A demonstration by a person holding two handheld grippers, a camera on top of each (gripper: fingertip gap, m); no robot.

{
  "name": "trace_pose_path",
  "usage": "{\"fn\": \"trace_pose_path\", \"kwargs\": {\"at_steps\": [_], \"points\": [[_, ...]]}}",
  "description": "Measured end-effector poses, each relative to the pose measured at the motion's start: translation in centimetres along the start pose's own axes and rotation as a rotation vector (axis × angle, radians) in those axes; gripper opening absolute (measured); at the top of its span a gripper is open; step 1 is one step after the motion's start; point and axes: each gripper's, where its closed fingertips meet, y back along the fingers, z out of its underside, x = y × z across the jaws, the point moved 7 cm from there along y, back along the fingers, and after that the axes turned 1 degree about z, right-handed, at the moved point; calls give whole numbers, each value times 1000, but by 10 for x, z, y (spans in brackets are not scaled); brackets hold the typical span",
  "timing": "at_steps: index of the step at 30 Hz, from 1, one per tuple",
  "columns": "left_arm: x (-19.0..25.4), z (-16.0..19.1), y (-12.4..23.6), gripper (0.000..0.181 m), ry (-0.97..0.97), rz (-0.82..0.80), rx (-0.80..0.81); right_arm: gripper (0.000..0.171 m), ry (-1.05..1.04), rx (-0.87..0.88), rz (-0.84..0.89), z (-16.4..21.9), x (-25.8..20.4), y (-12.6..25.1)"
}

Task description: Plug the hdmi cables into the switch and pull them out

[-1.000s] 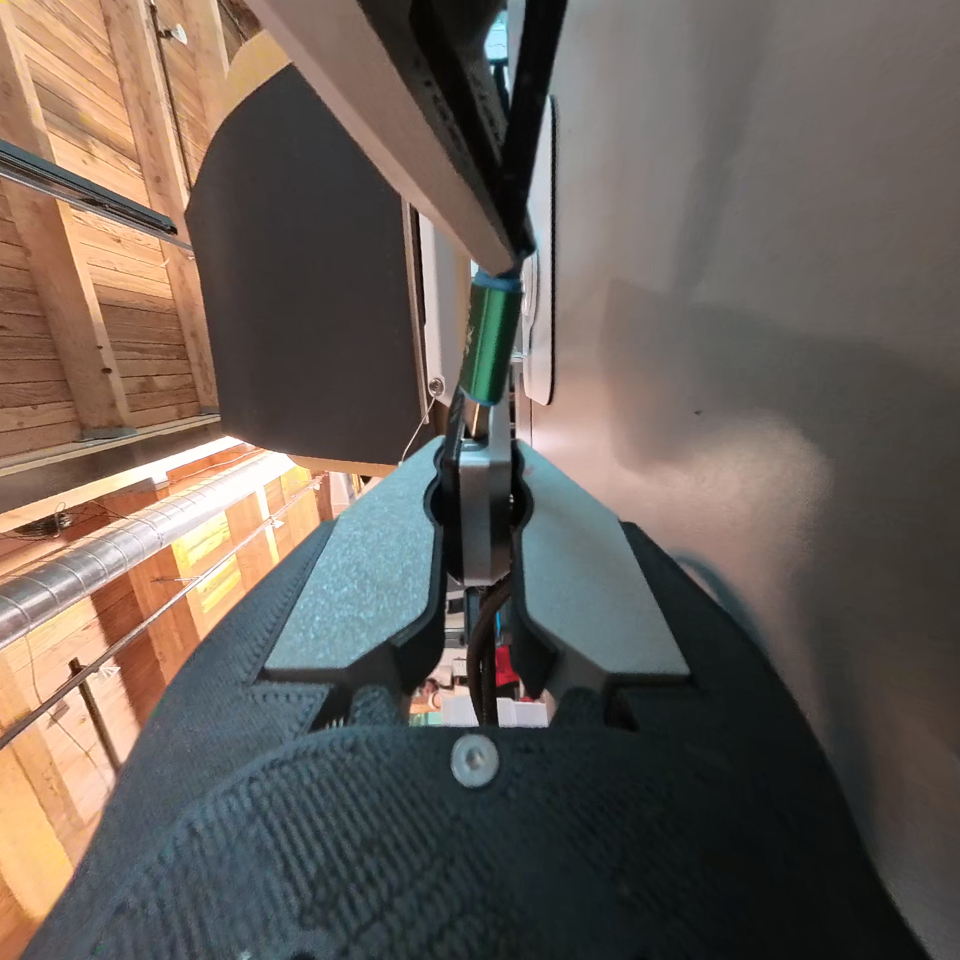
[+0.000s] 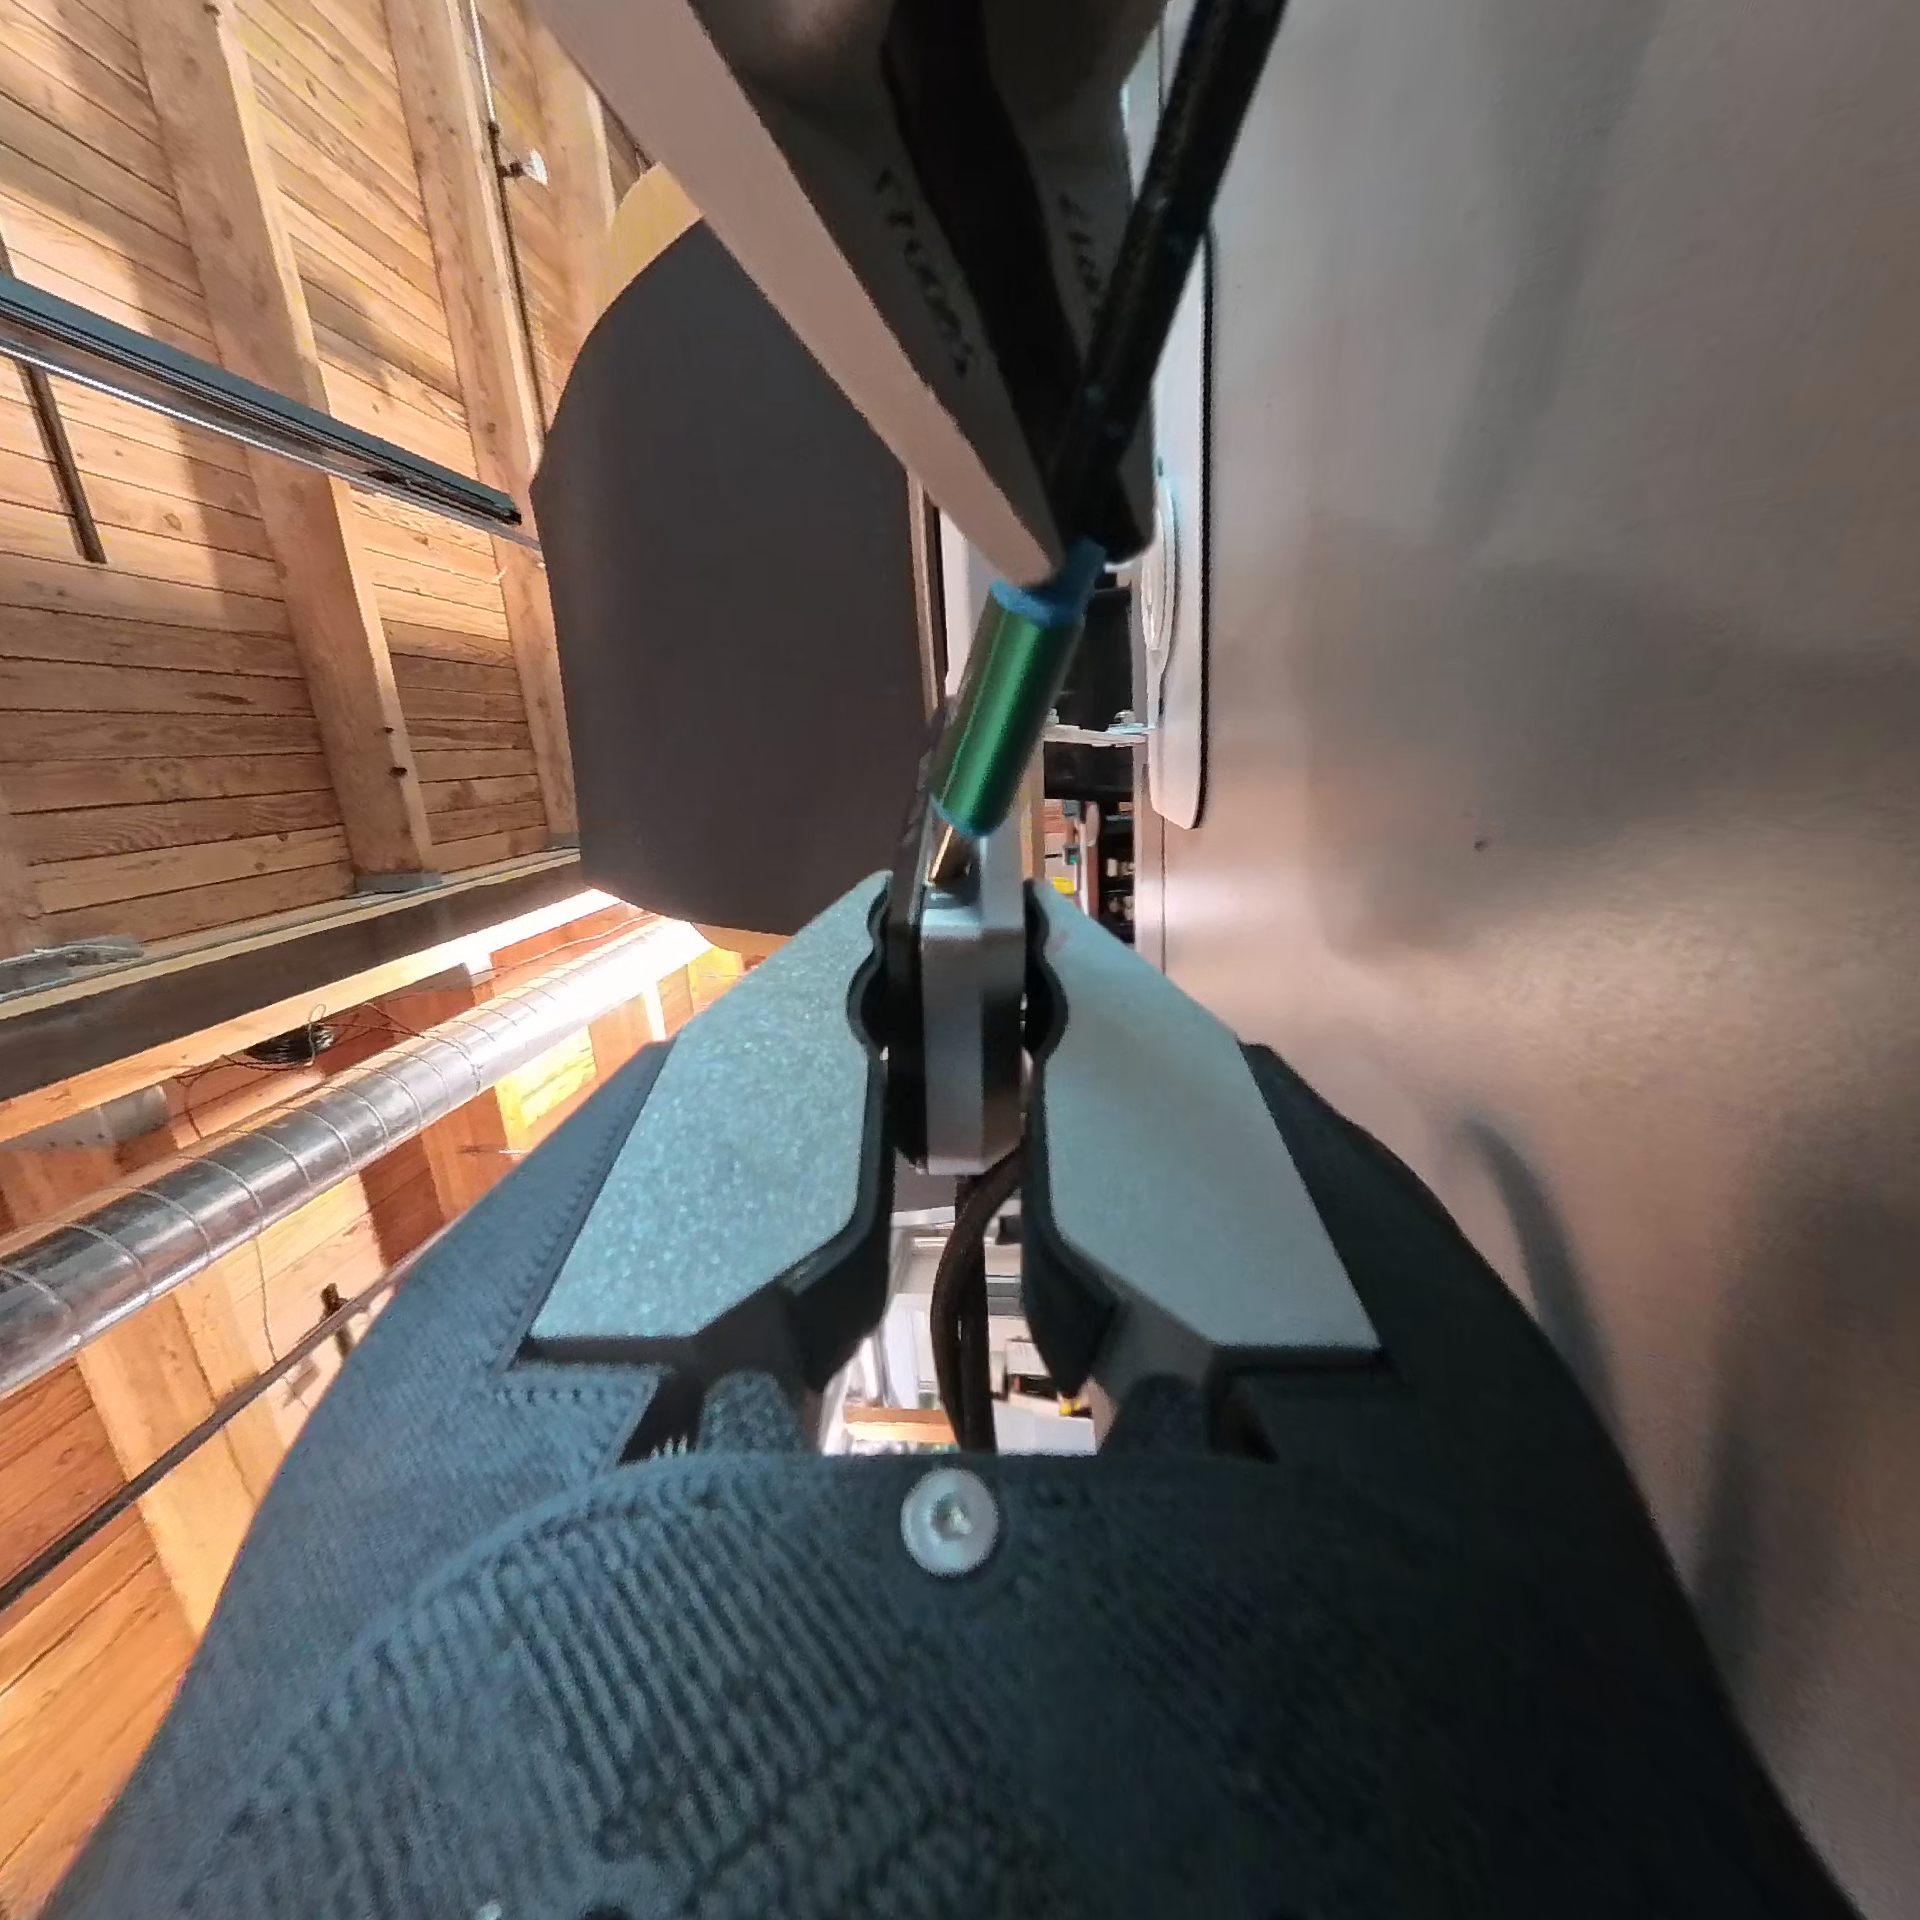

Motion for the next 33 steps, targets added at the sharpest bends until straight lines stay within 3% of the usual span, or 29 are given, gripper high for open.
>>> {"fn": "trace_pose_path", "kwargs": {"at_steps": [12,23,33], "points": [[0,0,1,19,-18,8,-21,7,13,16,13,-1,-3,2],[-8,-2,3,19,5,-46,-8,6,-98,36,-99,1,-2,2],[-10,-3,6,19,-100,-111,38,6,-181,16,-177,6,-2,1]]}}
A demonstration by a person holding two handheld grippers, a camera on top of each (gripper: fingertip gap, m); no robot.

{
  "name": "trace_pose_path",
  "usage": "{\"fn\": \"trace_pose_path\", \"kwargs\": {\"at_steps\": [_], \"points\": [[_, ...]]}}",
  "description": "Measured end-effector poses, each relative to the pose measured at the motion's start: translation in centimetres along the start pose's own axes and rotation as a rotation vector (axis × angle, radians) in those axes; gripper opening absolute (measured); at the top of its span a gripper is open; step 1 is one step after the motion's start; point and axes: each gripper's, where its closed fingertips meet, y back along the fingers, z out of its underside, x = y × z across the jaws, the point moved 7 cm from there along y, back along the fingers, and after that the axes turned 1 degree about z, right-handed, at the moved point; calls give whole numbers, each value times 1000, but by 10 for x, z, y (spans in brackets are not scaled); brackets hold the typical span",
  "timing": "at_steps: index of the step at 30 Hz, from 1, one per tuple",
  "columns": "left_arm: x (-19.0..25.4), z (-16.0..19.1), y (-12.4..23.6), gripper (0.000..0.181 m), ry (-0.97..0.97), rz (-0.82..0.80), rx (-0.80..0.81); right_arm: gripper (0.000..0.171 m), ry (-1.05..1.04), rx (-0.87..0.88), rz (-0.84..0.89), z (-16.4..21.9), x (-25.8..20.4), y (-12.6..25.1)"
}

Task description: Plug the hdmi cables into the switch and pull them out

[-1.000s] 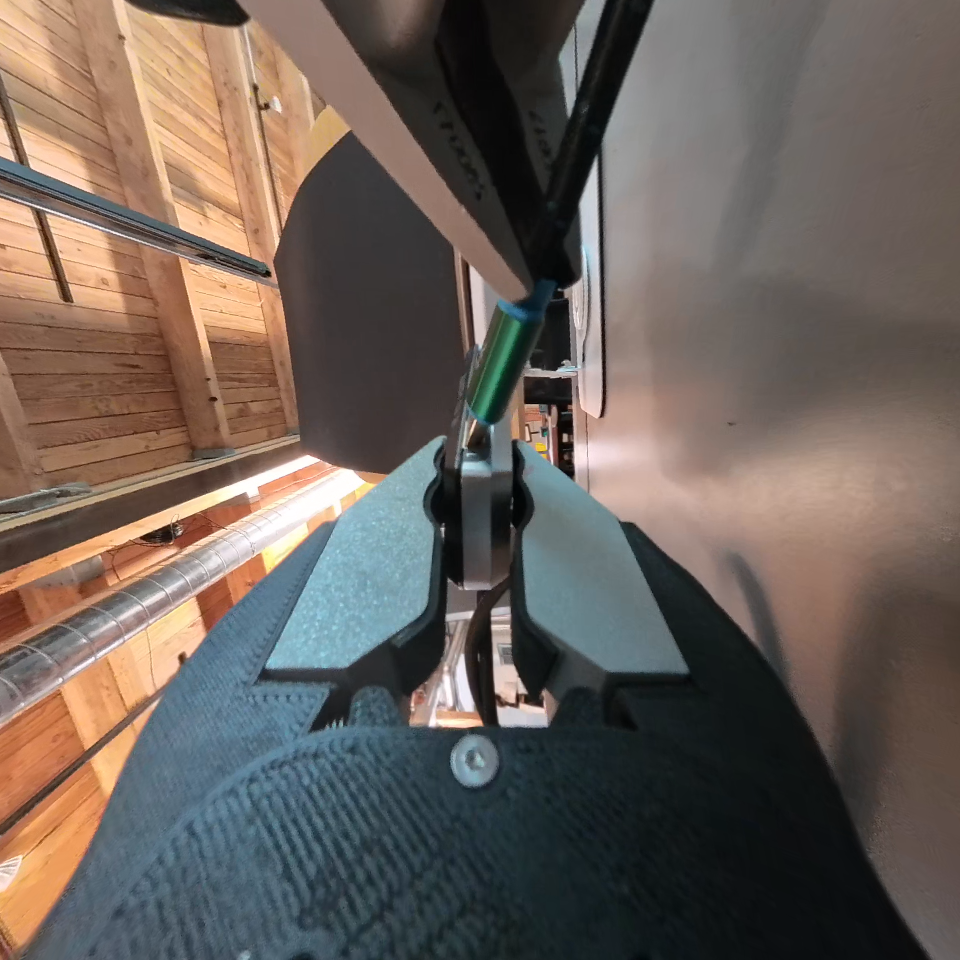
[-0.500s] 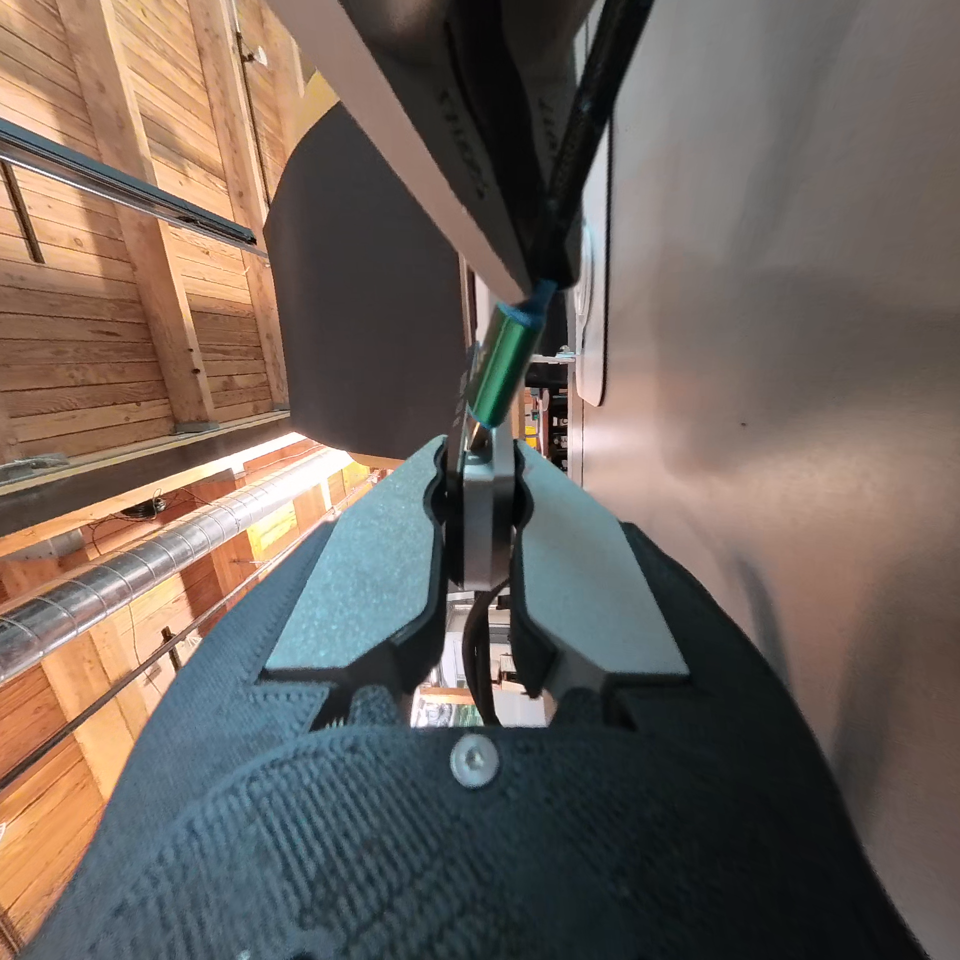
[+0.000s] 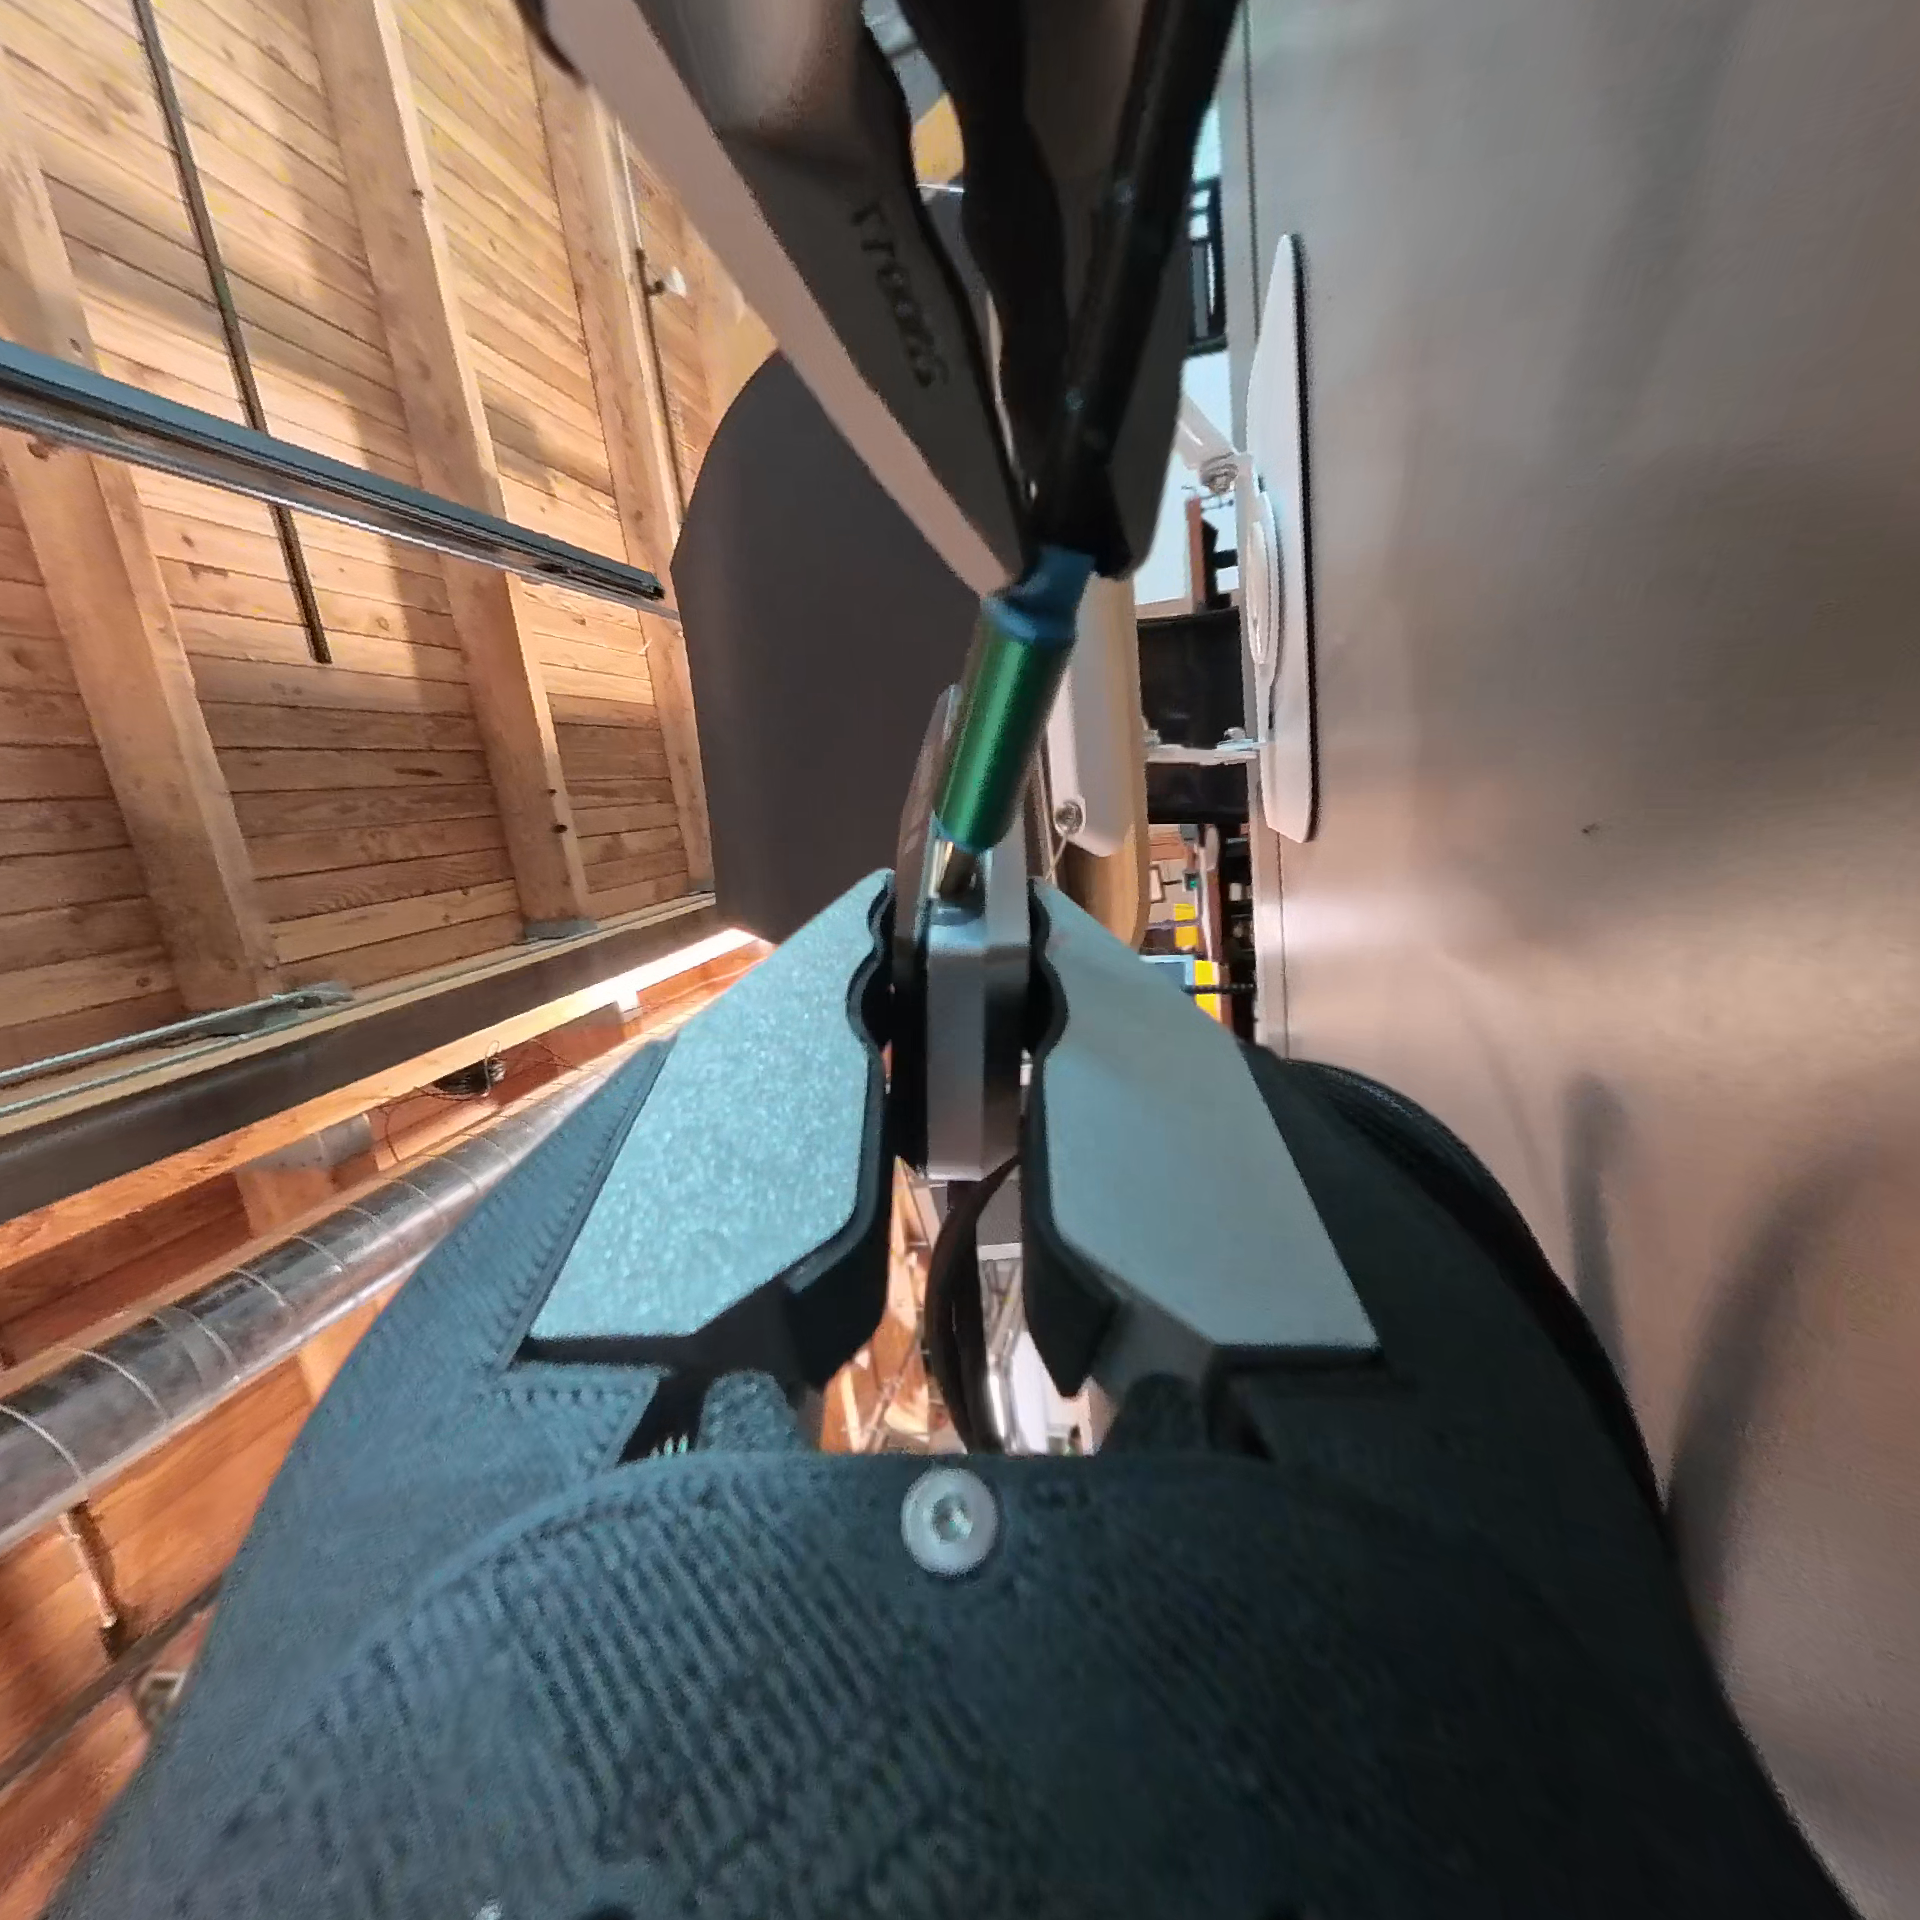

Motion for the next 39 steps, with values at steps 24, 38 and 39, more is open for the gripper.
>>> {"fn": "trace_pose_path", "kwargs": {"at_steps": [24,38,39], "points": [[-4,-5,1,19,8,-39,-36,6,-27,14,-45,-1,-2,5],[1,3,-4,19,124,58,-85,7,223,28,146,-9,-14,-3],[2,2,-4,19,125,63,-85,8,248,22,165,-8,-15,-4]]}}
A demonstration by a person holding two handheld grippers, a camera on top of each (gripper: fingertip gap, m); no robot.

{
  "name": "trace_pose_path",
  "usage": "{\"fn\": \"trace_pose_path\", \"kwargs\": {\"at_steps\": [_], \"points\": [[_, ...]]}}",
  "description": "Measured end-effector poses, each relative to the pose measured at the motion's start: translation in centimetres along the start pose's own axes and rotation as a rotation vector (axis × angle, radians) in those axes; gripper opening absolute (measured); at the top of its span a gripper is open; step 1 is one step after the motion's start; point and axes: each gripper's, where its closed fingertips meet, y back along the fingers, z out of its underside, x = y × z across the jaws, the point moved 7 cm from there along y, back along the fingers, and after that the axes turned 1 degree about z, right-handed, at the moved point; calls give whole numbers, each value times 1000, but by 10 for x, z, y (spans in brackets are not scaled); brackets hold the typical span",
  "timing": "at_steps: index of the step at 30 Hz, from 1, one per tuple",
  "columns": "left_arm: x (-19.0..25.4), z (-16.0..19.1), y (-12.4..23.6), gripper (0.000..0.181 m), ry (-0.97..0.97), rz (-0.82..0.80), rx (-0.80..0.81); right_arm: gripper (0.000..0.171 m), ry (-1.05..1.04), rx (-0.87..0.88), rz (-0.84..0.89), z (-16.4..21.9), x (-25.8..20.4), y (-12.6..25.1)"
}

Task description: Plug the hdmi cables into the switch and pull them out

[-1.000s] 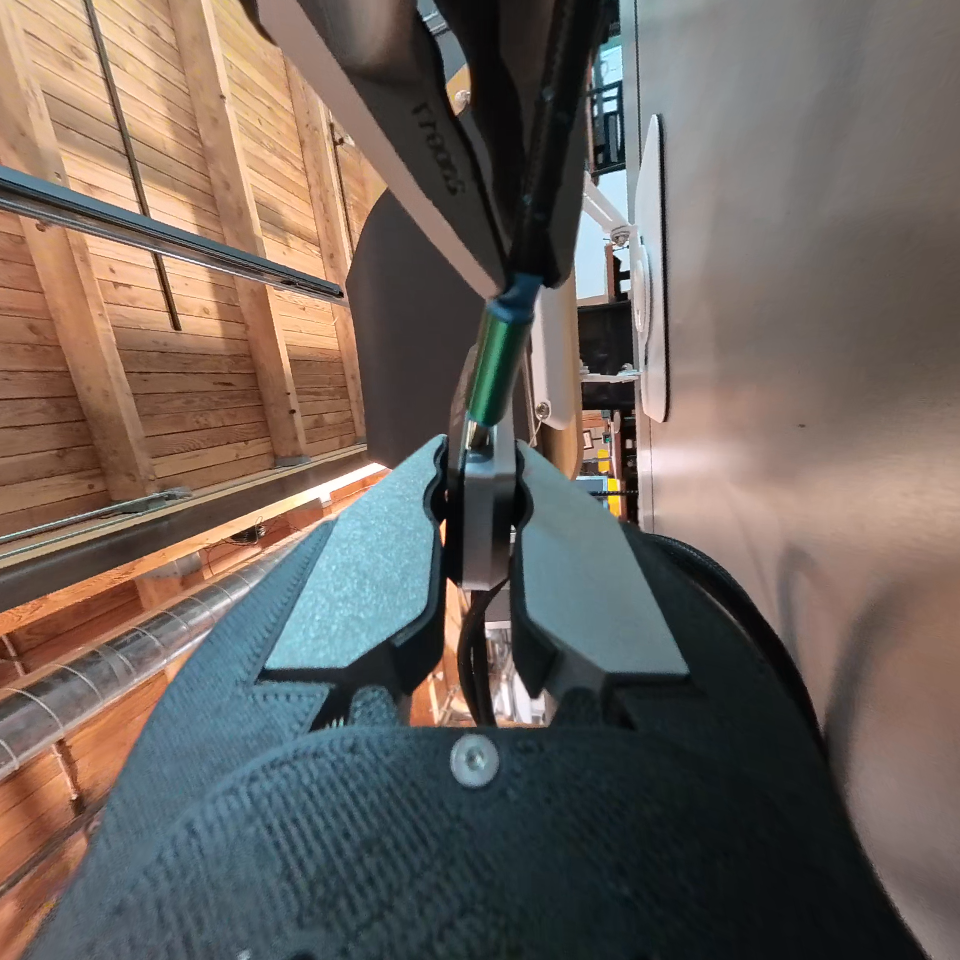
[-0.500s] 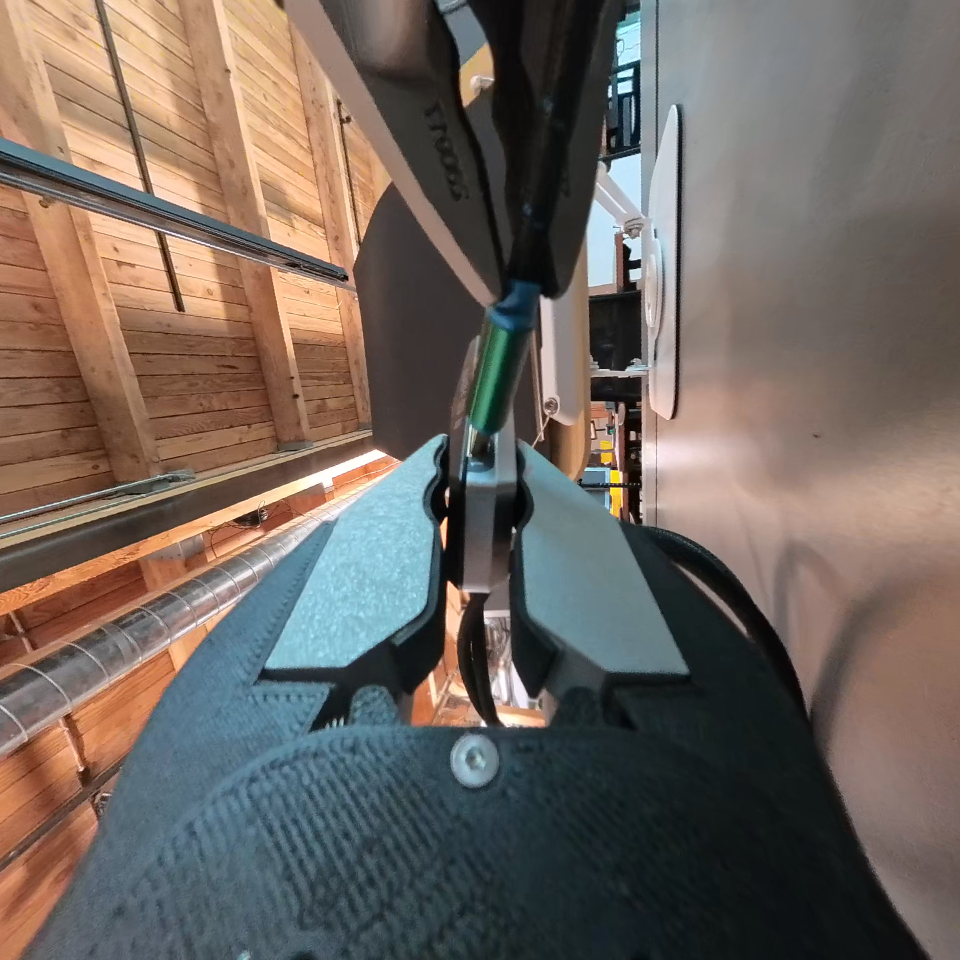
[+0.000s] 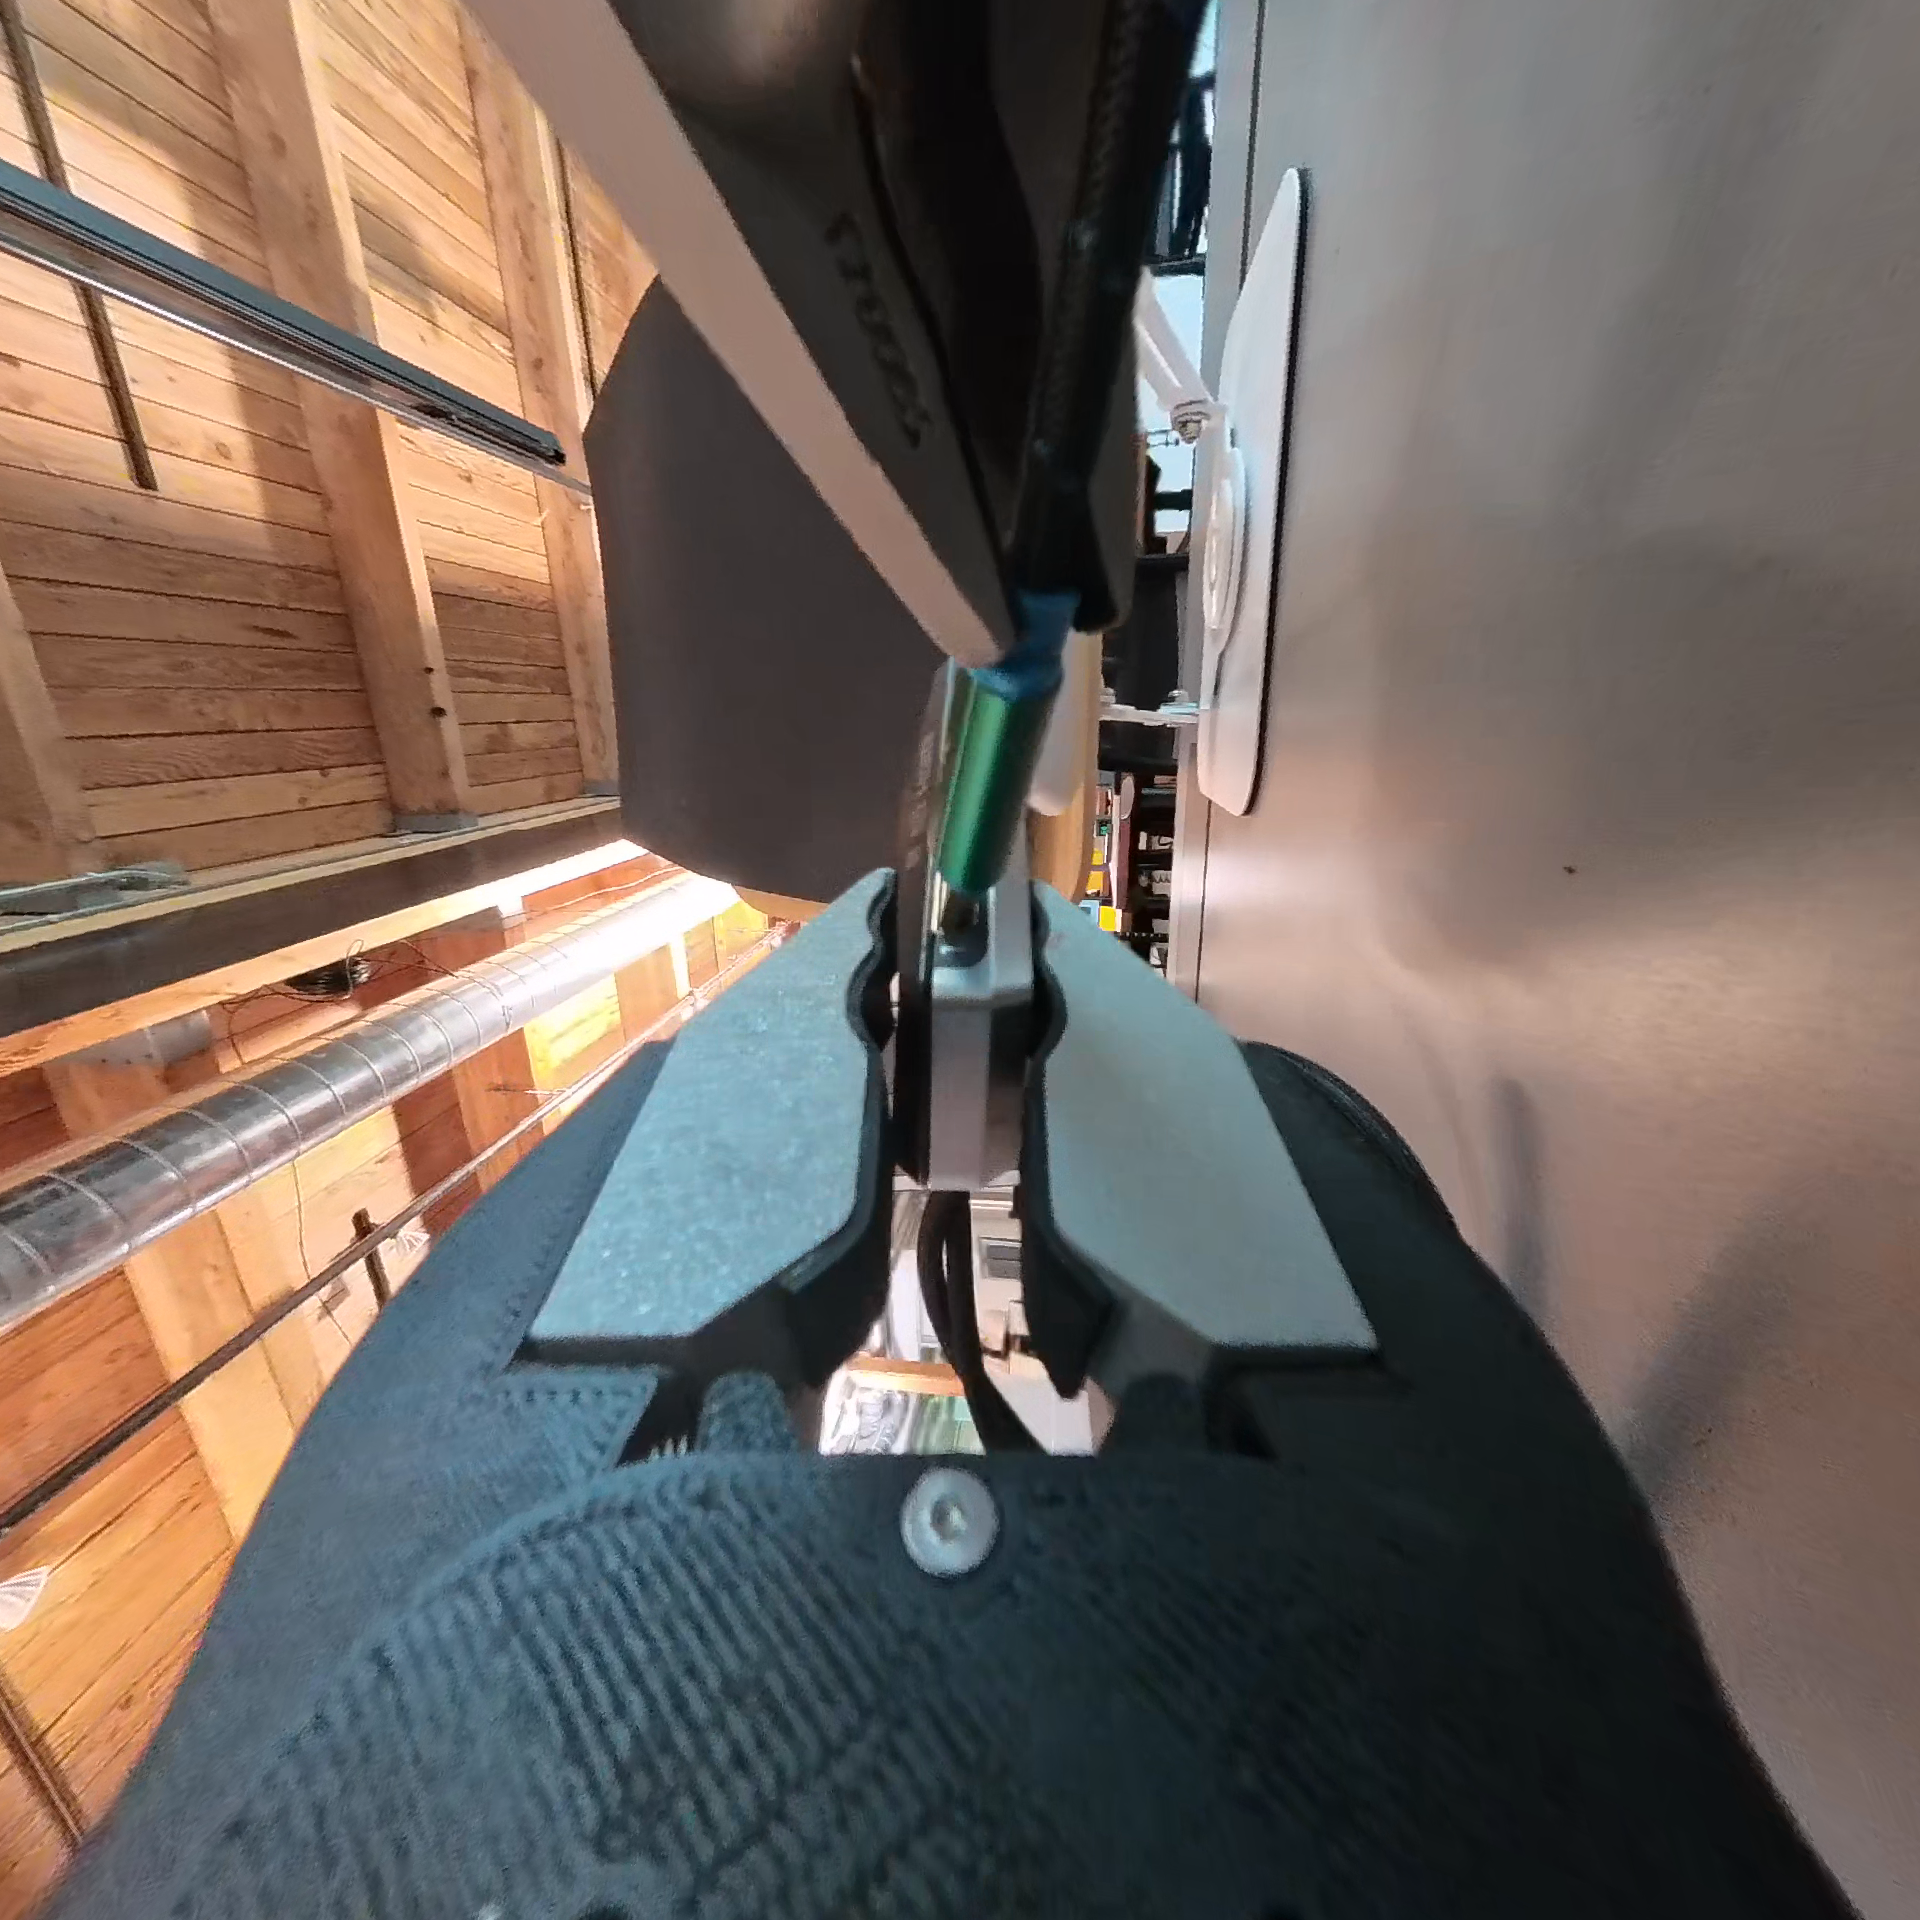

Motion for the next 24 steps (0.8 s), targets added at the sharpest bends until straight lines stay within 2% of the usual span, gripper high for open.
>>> {"fn": "trace_pose_path", "kwargs": {"at_steps": [4,7,14,24], "points": [[2,0,-1,19,11,22,-4,8,131,-15,102,-2,-6,-1],[4,1,-2,18,26,51,-10,14,264,-50,202,-1,-11,-5],[11,-2,-1,19,19,112,11,8,591,-212,469,8,-17,-14],[6,-3,1,19,-19,94,-29,7,673,-220,529,7,-26,-15]]}}
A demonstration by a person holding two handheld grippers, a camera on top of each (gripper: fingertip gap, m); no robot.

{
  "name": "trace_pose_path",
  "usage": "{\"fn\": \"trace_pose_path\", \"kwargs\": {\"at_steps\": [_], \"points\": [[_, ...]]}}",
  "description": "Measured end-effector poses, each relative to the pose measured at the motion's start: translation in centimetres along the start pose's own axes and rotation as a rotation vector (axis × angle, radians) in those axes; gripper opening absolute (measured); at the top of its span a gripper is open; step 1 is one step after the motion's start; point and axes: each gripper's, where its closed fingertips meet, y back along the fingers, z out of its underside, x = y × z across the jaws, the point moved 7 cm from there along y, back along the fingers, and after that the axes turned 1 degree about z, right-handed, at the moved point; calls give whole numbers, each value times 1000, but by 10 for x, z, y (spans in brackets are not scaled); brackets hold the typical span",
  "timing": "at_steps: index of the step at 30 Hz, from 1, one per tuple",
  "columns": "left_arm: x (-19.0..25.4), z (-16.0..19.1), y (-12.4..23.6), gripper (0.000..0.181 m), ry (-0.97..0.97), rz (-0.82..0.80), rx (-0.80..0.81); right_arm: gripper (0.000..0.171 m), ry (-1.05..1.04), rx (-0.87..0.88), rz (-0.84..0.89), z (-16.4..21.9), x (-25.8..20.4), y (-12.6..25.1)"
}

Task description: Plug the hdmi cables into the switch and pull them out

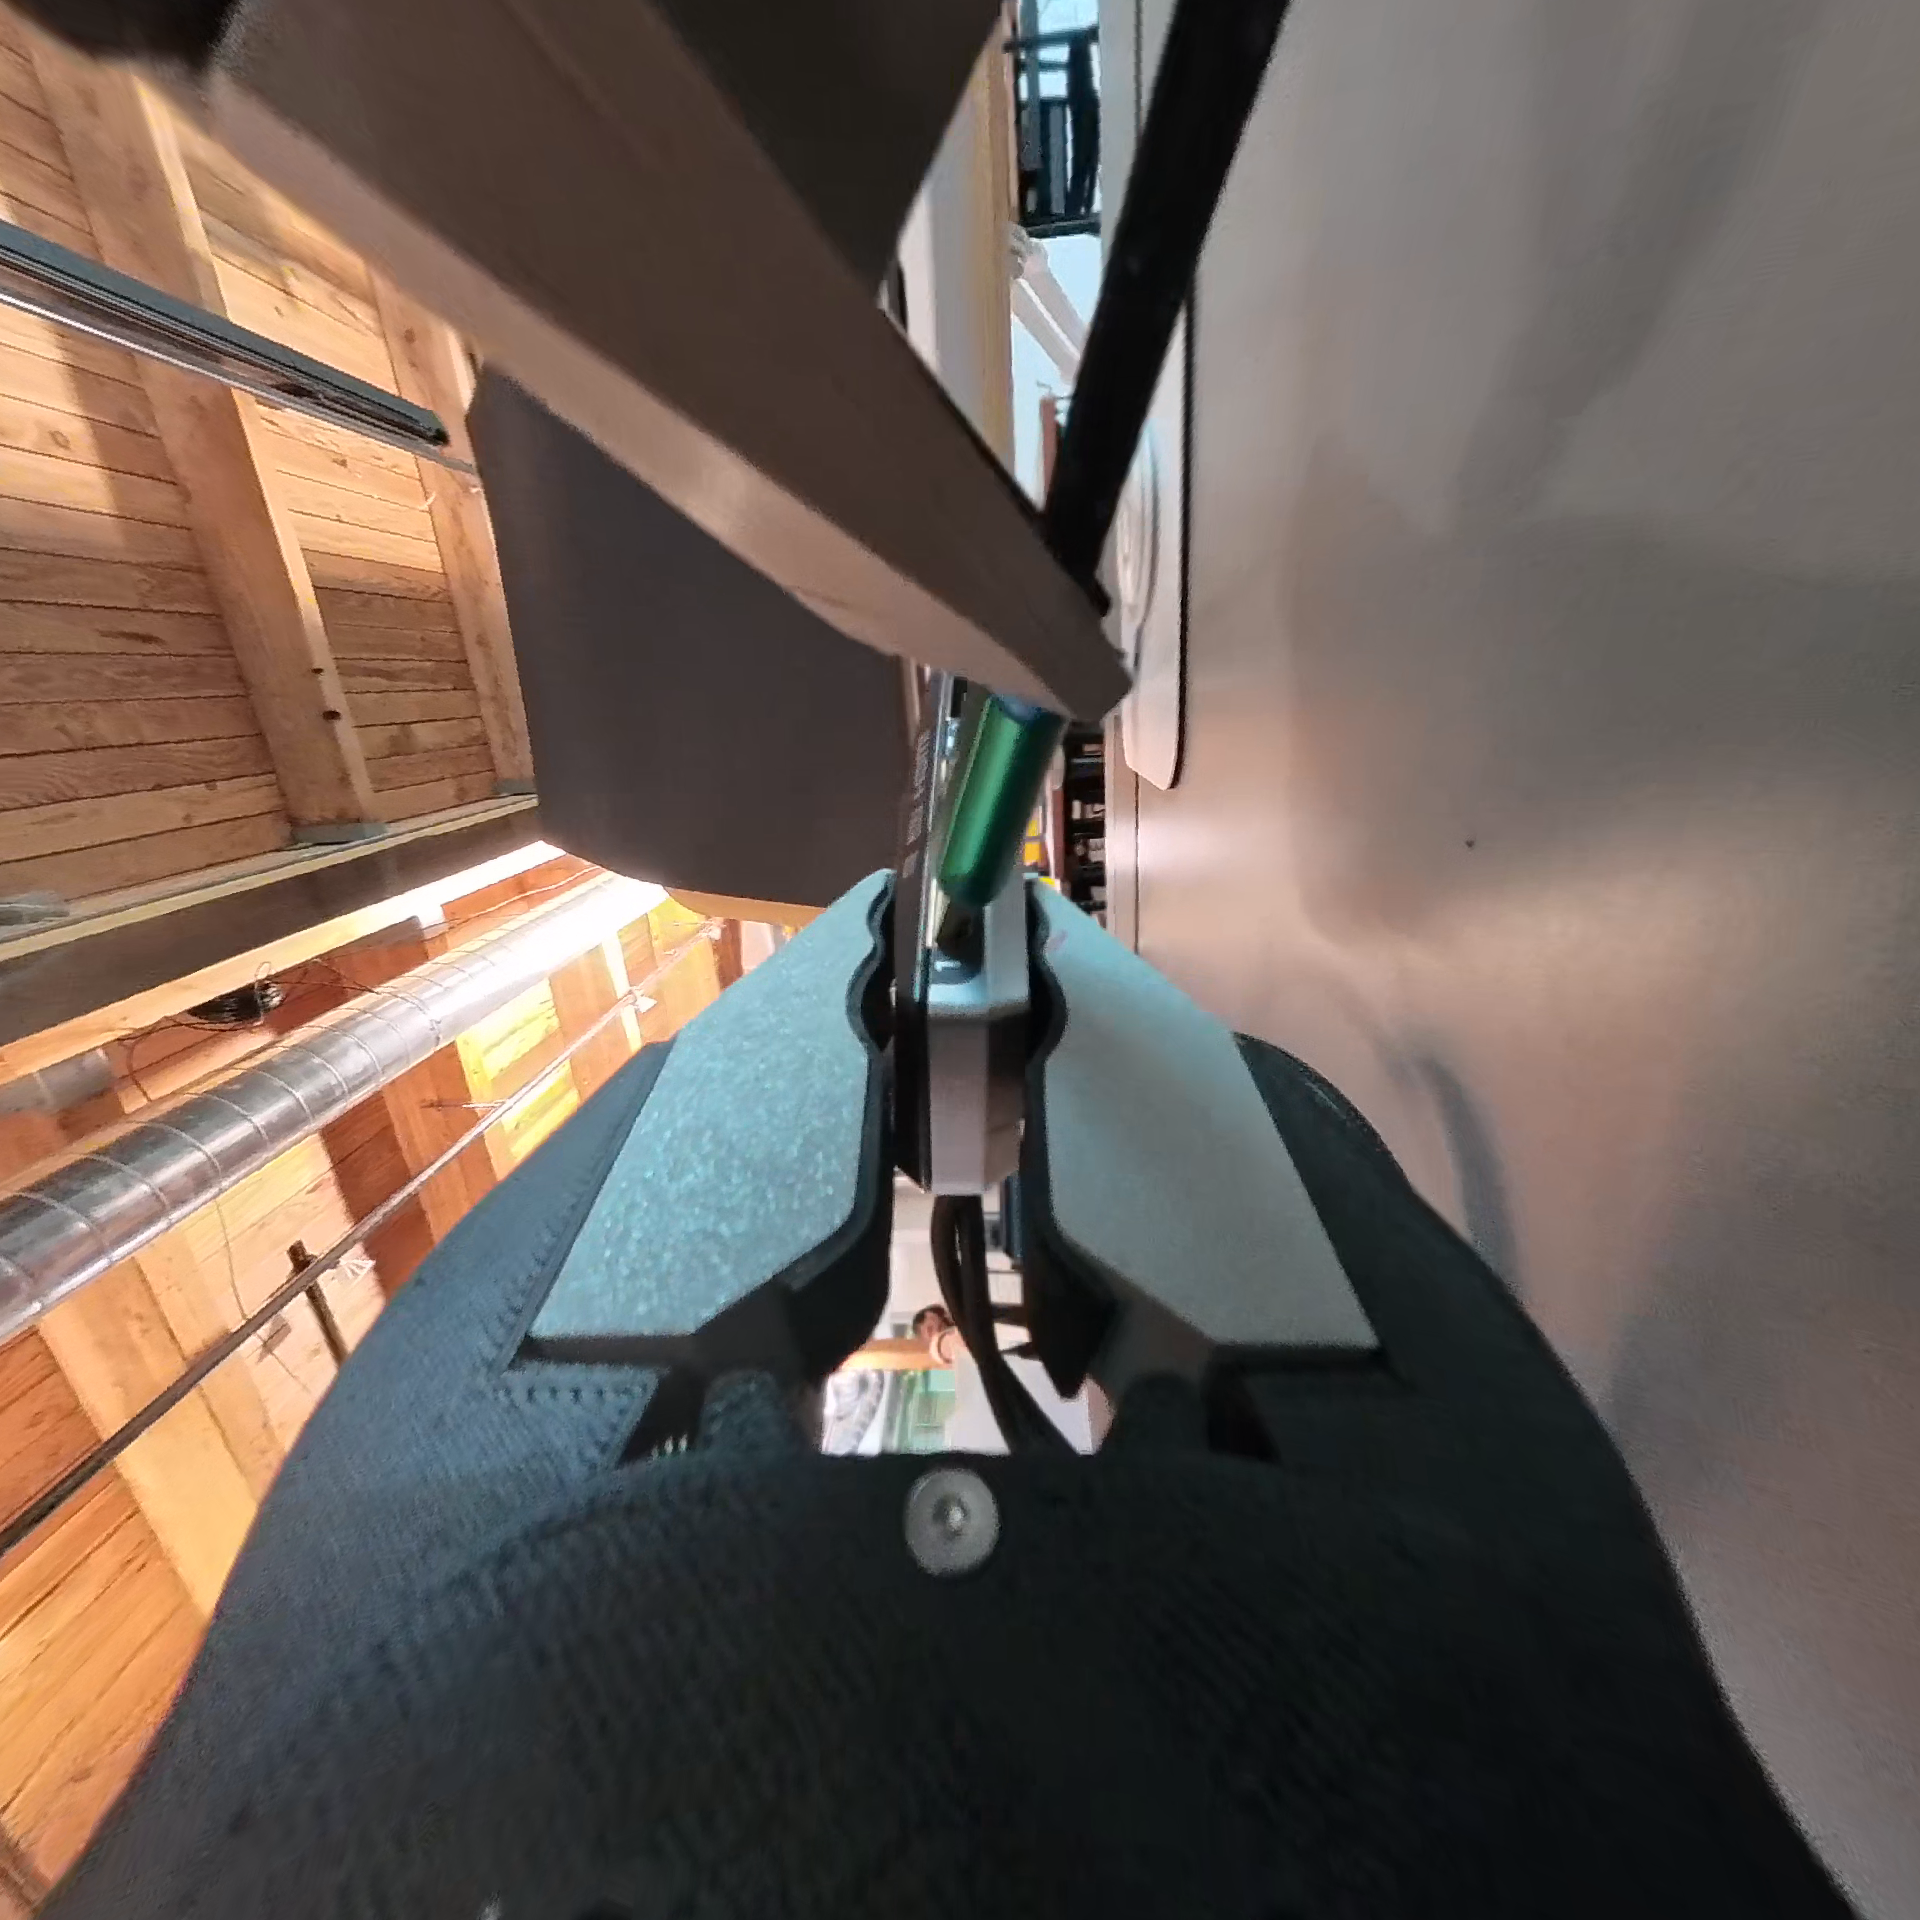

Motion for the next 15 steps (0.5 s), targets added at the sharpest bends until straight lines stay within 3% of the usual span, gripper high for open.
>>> {"fn": "trace_pose_path", "kwargs": {"at_steps": [9,15], "points": [[3,-3,0,18,-39,-5,-25,7,112,-64,89,-3,-8,0],[7,-4,-1,18,-15,44,-48,7,7,-66,32,-3,-6,-3]]}}
